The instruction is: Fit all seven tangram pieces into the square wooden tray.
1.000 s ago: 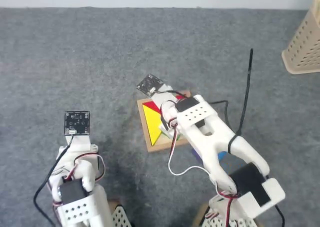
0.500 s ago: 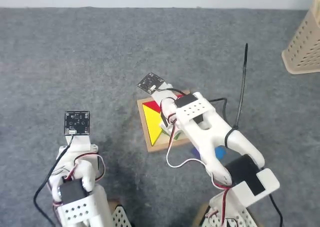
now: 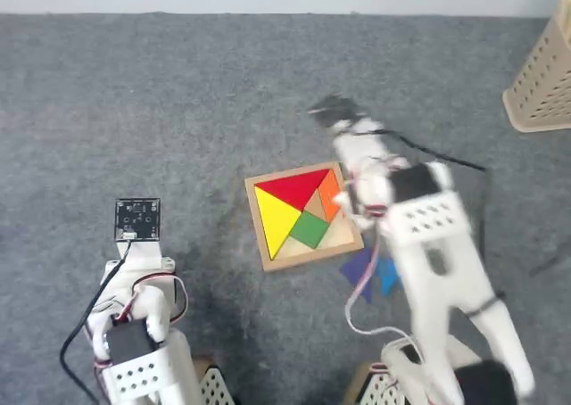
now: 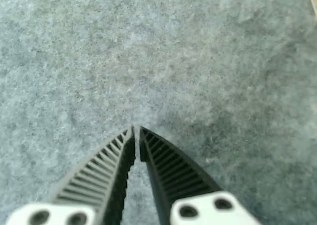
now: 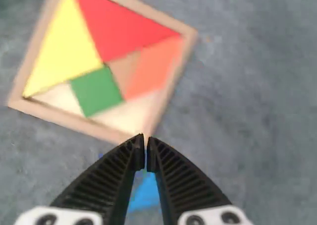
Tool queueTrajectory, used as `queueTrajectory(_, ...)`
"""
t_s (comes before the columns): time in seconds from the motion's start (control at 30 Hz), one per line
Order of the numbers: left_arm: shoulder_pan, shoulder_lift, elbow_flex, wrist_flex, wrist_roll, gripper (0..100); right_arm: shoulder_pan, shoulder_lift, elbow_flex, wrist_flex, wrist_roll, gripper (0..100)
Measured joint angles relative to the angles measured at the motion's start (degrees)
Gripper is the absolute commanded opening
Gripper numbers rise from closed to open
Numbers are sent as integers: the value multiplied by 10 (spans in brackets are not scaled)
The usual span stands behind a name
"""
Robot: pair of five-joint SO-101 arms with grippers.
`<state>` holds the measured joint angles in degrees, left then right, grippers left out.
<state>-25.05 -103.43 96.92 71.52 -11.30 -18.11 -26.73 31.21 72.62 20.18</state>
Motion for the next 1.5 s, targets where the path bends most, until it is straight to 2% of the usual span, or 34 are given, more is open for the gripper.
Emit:
queueTrajectory(0.13,0,0,0,0,0,13,44,-11,91,5,1,24)
queueTrajectory(0.27,0,0,0,0,0,13,78,3,177,-9,1,154)
queueTrajectory(0.33,0,0,0,0,0,13,91,16,202,-21,1,184)
queueTrajectory(0.53,0,0,0,0,0,13,104,25,226,-57,-3,188)
queueTrajectory(0.77,0,0,0,0,0,13,102,25,245,-97,-42,188)
queueTrajectory(0.93,0,0,0,0,0,13,64,28,264,-114,-46,187)
queueTrajectory(1.23,0,0,0,0,0,13,58,123,251,-140,-46,180)
queueTrajectory(1.4,0,0,0,0,0,13,63,134,243,-139,-47,80)
queueTrajectory(1.5,0,0,0,0,0,13,65,134,243,-142,-47,61)
